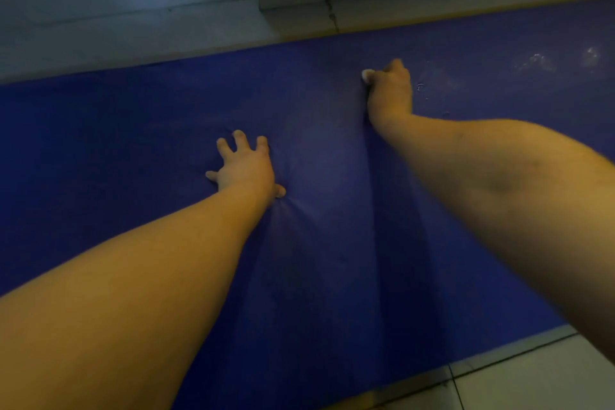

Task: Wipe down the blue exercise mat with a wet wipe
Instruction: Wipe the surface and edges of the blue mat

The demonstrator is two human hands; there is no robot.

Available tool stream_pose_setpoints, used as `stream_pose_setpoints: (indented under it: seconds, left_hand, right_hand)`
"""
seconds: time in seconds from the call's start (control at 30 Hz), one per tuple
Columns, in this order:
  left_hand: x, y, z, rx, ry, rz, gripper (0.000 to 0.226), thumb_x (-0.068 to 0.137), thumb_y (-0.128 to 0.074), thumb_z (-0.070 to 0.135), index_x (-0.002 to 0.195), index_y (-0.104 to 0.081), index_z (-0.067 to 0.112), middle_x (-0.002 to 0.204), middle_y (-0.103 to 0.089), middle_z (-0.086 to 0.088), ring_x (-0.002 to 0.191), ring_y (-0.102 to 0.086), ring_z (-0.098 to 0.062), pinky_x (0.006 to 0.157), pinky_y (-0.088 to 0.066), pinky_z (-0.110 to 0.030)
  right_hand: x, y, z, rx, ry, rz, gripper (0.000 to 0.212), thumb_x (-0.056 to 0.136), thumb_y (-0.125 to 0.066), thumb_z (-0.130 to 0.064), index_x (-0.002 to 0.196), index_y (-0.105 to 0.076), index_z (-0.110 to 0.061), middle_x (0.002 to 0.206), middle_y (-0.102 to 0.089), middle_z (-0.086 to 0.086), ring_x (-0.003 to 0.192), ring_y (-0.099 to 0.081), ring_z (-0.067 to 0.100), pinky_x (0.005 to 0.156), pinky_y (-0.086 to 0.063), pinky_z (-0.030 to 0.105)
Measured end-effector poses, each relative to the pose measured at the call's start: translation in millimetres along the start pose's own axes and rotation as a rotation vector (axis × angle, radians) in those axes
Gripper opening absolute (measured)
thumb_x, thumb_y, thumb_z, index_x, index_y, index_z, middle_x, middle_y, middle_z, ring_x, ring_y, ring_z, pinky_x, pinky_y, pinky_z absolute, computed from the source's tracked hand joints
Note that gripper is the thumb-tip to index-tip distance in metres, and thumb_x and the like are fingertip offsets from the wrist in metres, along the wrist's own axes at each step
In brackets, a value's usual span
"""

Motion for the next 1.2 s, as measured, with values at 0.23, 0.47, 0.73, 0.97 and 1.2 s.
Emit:
stream_pose_setpoints:
  seconds: [0.23, 0.47, 0.73, 0.97, 1.2]
  left_hand:
    - [1.6, 0.0, -1.2, -0.021, 0.002, 0.009, 0.11, 0.078, -0.082, 0.048, 0.158, -0.009, 0.03, 0.165, 0.01, -0.007, 0.151, 0.008, -0.039, 0.108, -0.03, -0.072]
    - [2.3, 1.1, -0.7, -0.015, 0.016, 0.001, 0.113, 0.078, -0.082, 0.048, 0.158, -0.005, 0.031, 0.165, 0.012, -0.006, 0.151, 0.009, -0.039, 0.108, -0.031, -0.071]
    - [1.7, 0.1, -1.1, -0.013, -0.006, -0.003, 0.109, 0.08, -0.08, 0.048, 0.158, -0.006, 0.03, 0.164, 0.012, -0.007, 0.151, 0.01, -0.041, 0.108, -0.03, -0.072]
    - [2.8, 1.2, -1.0, -0.011, -0.006, 0.0, 0.11, 0.079, -0.081, 0.048, 0.158, -0.005, 0.029, 0.164, 0.013, -0.009, 0.151, 0.01, -0.042, 0.108, -0.029, -0.072]
    - [4.1, 0.1, -1.3, -0.022, 0.0, -0.006, 0.112, 0.08, -0.081, 0.047, 0.159, -0.003, 0.03, 0.165, 0.014, -0.008, 0.151, 0.012, -0.04, 0.109, -0.029, -0.072]
  right_hand:
    - [-97.0, -83.2, -30.0, -0.638, 0.564, -0.116, 0.044, 0.086, -0.051, -0.016, 0.13, -0.06, -0.017, 0.126, -0.053, 0.012, 0.108, -0.047, 0.038, 0.08, -0.036, 0.038]
    - [-149.1, -114.7, -12.6, -0.887, 0.791, -0.422, 0.066, 0.098, -0.029, -0.052, 0.157, -0.032, -0.021, 0.163, -0.024, 0.011, 0.149, -0.018, 0.037, 0.121, -0.019, 0.049]
    - [-63.6, -91.5, -14.5, -0.918, 0.626, -0.406, 0.068, 0.104, -0.035, -0.046, 0.162, -0.009, -0.022, 0.169, -0.008, 0.009, 0.155, -0.006, 0.03, 0.125, -0.007, 0.047]
    - [-29.1, -86.9, -25.1, -0.932, 0.385, -0.292, 0.073, 0.106, -0.024, -0.05, 0.161, 0.0, -0.009, 0.169, 0.006, 0.011, 0.155, 0.01, 0.03, 0.126, 0.001, 0.047]
    - [-144.0, -134.7, -28.8, -0.893, 0.686, -0.421, 0.067, 0.107, -0.028, -0.048, 0.16, -0.017, -0.008, 0.17, -0.004, 0.006, 0.156, 0.003, 0.027, 0.125, -0.003, 0.045]
Point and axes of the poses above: each hand's wrist, its own x-axis towards the middle knuckle, its own y-axis out of the back of the hand, z = x × y, the point moved 9 cm from there along x, towards the middle knuckle
